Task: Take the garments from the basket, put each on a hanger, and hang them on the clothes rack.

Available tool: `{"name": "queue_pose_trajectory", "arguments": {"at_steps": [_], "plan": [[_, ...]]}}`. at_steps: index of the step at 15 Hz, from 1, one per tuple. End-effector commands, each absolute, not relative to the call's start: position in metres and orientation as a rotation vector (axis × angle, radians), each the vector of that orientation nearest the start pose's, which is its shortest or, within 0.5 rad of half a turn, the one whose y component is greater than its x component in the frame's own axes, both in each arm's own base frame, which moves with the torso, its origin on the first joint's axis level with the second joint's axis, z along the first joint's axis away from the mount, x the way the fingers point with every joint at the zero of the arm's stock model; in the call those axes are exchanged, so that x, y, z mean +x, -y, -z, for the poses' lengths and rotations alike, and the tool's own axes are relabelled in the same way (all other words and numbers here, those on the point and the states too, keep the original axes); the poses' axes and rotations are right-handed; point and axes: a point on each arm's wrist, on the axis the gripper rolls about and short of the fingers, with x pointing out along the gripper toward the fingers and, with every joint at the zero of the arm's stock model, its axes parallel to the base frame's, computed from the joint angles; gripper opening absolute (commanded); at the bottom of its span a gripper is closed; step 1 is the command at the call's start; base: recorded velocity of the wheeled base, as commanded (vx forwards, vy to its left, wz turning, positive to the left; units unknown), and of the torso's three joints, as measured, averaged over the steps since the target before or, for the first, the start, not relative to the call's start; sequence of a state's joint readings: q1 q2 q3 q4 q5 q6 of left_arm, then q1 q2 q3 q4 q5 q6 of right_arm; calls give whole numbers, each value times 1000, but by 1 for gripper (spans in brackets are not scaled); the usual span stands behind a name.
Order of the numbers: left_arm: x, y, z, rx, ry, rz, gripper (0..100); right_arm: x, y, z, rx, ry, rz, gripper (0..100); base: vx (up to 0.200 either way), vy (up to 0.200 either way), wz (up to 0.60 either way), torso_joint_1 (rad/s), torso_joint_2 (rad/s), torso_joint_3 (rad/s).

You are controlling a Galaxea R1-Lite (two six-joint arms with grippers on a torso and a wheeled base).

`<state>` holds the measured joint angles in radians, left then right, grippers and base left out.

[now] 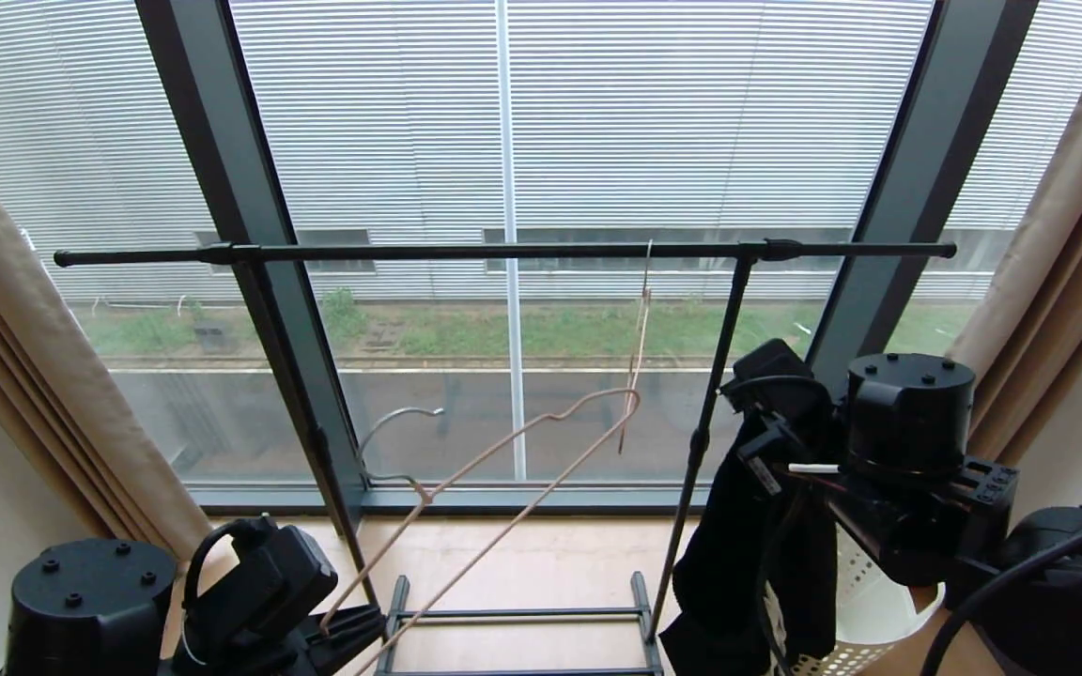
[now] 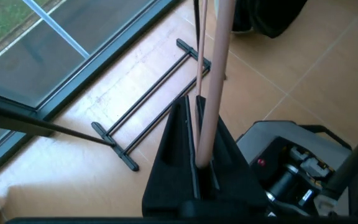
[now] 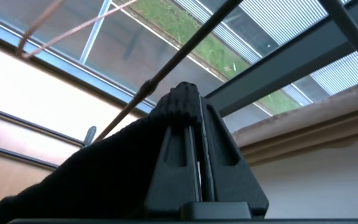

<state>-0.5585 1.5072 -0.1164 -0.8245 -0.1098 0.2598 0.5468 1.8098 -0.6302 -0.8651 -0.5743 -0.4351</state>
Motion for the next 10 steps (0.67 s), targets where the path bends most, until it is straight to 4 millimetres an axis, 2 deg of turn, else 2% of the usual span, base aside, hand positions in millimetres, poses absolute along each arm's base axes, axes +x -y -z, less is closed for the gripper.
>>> {"name": "queue_pose_trajectory", "arguments": {"at_steps": [1, 6, 9, 10], "plan": [[140, 97, -75, 405, -525, 764, 0, 275, -151, -130, -598, -263, -19, 0, 0, 0, 0, 0, 0, 0], [133, 107, -65, 443, -571, 838, 0, 294, -165, -128, -598, -261, -20, 0, 0, 0, 0, 0, 0, 0], [136, 109, -62, 446, -585, 838, 0, 296, -175, -124, -603, -257, -41, 0, 0, 0, 0, 0, 0, 0], [141, 113, -58, 440, -578, 833, 0, 288, -187, -126, -608, -242, -81, 0, 0, 0, 0, 0, 0, 0]]}}
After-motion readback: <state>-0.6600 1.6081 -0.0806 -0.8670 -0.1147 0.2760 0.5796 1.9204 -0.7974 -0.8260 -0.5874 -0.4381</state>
